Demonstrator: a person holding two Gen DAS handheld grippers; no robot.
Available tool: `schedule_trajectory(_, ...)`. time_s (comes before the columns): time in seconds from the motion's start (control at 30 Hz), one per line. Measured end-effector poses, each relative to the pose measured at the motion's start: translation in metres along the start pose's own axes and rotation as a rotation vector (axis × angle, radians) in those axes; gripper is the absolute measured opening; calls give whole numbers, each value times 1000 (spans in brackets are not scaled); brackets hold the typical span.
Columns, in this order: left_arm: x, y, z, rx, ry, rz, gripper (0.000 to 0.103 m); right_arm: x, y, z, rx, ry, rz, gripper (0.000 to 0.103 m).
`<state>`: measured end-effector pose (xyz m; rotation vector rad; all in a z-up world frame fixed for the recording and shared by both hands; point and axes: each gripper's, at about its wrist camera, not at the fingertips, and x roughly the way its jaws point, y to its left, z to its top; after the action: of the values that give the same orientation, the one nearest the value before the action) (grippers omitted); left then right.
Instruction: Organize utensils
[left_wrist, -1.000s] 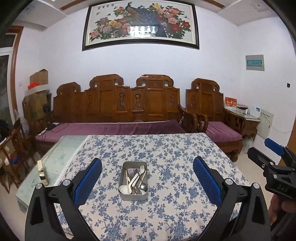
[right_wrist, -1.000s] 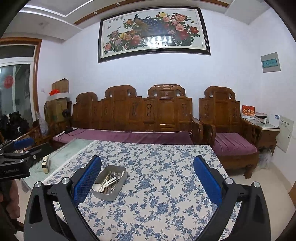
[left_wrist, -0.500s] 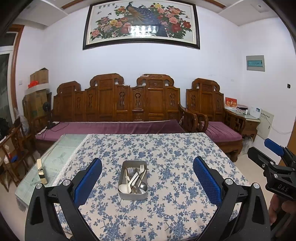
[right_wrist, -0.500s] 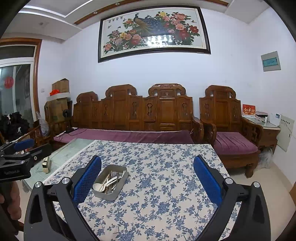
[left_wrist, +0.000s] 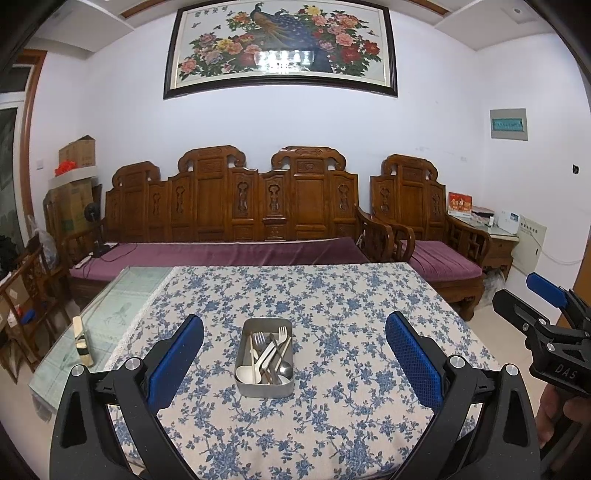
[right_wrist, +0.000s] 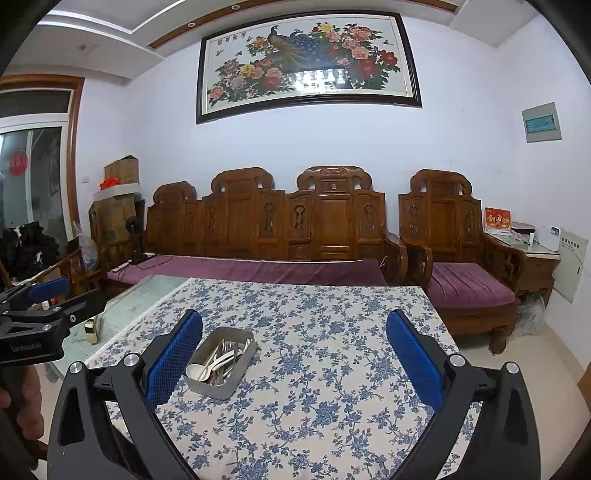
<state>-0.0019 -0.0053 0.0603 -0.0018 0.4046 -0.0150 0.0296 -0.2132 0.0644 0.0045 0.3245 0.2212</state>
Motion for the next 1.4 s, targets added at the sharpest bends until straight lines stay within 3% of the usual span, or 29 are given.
schedule_trajectory(1.4,-2,0,1,8,-4,-6,95,-1,1,-4,-4,-8,-2,100)
